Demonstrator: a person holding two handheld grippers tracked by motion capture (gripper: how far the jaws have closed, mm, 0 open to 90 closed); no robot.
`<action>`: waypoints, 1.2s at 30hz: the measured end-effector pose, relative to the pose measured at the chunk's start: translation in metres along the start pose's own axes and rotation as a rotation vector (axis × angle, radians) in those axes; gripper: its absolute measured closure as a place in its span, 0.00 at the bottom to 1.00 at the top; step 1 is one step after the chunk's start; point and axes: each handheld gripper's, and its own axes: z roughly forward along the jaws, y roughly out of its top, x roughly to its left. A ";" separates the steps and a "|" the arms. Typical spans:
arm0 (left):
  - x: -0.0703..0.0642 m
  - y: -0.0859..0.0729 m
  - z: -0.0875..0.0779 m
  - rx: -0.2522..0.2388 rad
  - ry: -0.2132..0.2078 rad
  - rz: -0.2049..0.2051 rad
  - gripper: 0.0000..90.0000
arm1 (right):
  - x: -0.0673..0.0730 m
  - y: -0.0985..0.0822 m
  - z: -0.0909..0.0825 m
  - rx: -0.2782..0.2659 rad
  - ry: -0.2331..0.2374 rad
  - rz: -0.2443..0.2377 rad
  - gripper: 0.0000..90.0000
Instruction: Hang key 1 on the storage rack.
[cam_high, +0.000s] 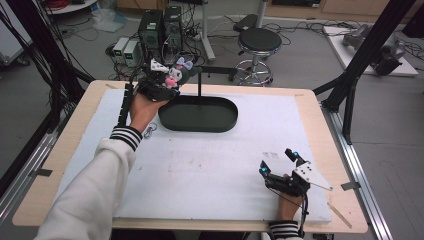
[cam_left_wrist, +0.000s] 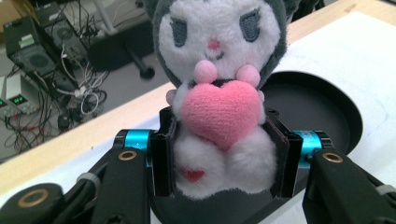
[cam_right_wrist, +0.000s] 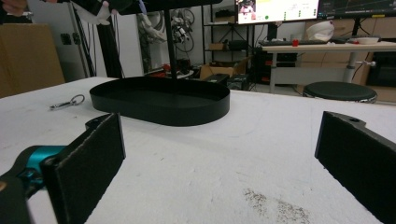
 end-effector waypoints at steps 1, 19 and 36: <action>0.000 -0.004 0.001 0.004 0.001 -0.005 0.60 | 0.000 0.000 0.000 -0.001 0.000 0.000 0.01; 0.000 -0.026 0.005 0.067 -0.002 0.016 0.60 | 0.001 0.000 0.000 0.005 0.001 0.005 0.01; -0.007 -0.037 0.023 0.116 -0.001 0.039 0.60 | 0.001 0.000 0.000 0.004 0.002 0.001 0.01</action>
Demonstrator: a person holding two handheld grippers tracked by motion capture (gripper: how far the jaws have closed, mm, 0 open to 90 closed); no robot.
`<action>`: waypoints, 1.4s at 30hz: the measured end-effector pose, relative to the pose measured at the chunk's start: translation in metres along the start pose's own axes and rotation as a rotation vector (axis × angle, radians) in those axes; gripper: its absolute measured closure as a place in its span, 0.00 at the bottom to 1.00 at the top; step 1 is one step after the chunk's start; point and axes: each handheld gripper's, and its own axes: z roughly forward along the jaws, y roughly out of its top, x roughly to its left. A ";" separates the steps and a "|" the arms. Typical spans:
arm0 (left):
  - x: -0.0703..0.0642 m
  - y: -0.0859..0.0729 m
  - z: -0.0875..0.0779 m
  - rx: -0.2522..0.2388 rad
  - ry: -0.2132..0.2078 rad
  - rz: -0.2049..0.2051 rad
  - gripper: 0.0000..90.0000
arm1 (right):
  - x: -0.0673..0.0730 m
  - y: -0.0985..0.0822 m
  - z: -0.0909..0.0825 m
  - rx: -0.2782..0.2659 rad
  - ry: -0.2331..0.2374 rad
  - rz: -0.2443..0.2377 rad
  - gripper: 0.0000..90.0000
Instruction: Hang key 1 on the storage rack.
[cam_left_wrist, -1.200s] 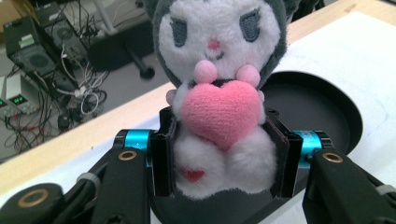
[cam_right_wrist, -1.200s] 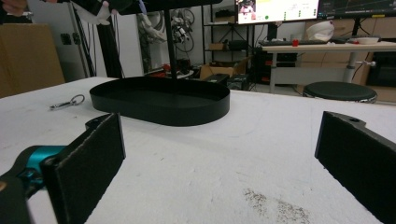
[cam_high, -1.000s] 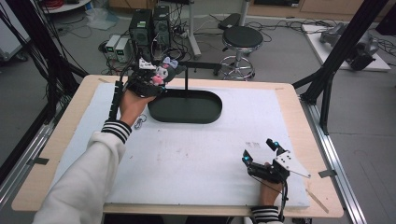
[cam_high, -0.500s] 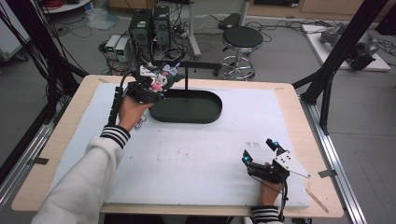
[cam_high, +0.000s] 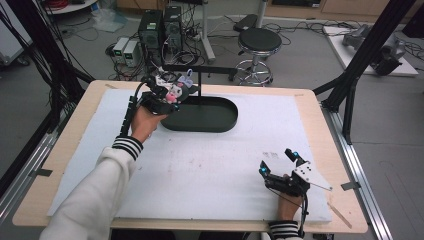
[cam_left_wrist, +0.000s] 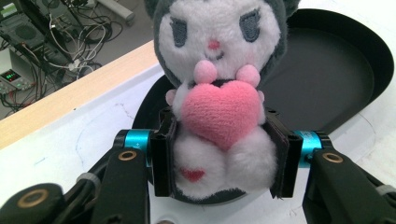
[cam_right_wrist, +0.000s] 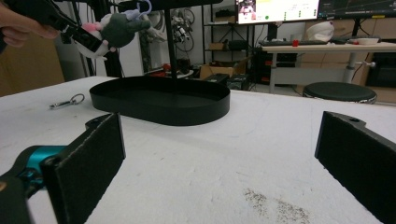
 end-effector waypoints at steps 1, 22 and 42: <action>0.000 0.000 0.001 -0.002 0.002 0.001 0.60 | 0.000 0.000 0.000 0.000 0.000 -0.001 0.01; 0.009 0.000 0.021 -0.003 0.015 -0.029 0.59 | 0.000 0.000 0.000 0.001 -0.001 0.005 0.01; 0.023 -0.009 0.003 -0.185 -0.125 0.039 0.09 | 0.000 0.000 0.000 0.001 -0.001 0.003 0.01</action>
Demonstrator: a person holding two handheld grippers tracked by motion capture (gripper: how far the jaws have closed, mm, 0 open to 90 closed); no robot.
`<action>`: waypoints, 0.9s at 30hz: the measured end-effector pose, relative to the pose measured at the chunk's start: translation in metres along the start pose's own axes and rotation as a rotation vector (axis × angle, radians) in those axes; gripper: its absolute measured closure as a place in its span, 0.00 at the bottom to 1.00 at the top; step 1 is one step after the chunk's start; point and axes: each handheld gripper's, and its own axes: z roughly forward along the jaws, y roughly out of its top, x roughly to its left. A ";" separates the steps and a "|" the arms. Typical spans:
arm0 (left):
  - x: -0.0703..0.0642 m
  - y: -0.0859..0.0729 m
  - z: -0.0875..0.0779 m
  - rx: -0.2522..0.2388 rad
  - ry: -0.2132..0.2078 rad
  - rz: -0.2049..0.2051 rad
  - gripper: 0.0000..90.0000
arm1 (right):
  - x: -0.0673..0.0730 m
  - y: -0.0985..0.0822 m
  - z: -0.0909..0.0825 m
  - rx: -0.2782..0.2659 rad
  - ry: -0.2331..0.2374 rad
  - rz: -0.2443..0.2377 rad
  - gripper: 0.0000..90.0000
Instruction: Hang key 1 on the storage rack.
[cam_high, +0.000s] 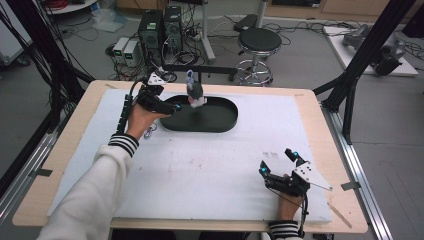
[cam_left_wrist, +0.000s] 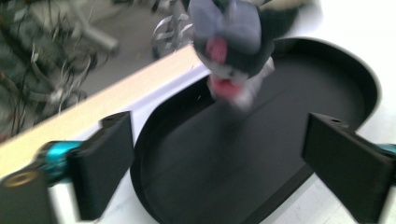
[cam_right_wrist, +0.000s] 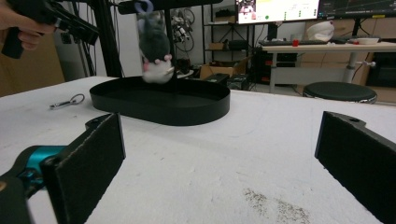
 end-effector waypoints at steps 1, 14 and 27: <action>0.001 -0.002 -0.004 -0.031 -0.008 0.023 0.09 | 0.000 0.000 0.000 0.000 0.000 0.002 0.01; 0.011 -0.026 -0.068 -0.274 -0.106 0.052 0.06 | 0.000 0.000 0.000 -0.001 -0.002 -0.015 0.01; 0.018 -0.081 -0.127 -0.366 -0.146 0.038 0.06 | 0.001 0.000 0.000 0.000 -0.002 -0.014 0.01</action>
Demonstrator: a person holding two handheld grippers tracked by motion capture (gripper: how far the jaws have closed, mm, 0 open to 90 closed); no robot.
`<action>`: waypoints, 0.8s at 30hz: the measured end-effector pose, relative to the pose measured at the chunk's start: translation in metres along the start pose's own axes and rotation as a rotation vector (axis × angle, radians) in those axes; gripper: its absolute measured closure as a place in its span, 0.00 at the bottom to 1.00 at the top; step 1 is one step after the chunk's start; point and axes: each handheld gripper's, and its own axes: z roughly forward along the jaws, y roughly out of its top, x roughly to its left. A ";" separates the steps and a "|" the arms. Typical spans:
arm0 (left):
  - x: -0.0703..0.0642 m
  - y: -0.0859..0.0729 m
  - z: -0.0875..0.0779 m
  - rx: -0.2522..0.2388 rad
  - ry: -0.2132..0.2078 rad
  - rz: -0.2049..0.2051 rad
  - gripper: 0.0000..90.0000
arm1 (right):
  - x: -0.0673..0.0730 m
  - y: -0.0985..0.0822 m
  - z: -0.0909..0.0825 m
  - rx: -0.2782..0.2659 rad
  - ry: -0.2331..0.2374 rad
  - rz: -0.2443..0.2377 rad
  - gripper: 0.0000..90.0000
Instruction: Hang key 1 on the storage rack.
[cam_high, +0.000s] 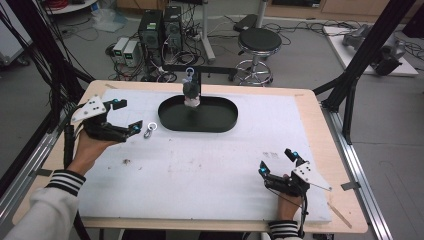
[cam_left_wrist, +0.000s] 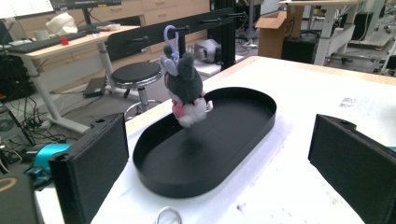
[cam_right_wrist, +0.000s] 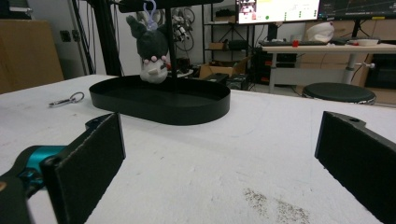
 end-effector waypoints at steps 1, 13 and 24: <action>0.000 0.000 0.000 0.000 0.000 0.000 0.06 | 0.000 0.000 0.000 0.000 0.000 0.000 0.01; -0.009 -0.025 -0.041 -0.021 0.013 -0.001 0.06 | 0.001 0.000 0.000 0.002 0.000 0.002 0.01; -0.008 -0.034 -0.044 -0.030 0.029 -0.026 0.06 | 0.000 0.000 0.000 0.000 0.000 -0.010 0.01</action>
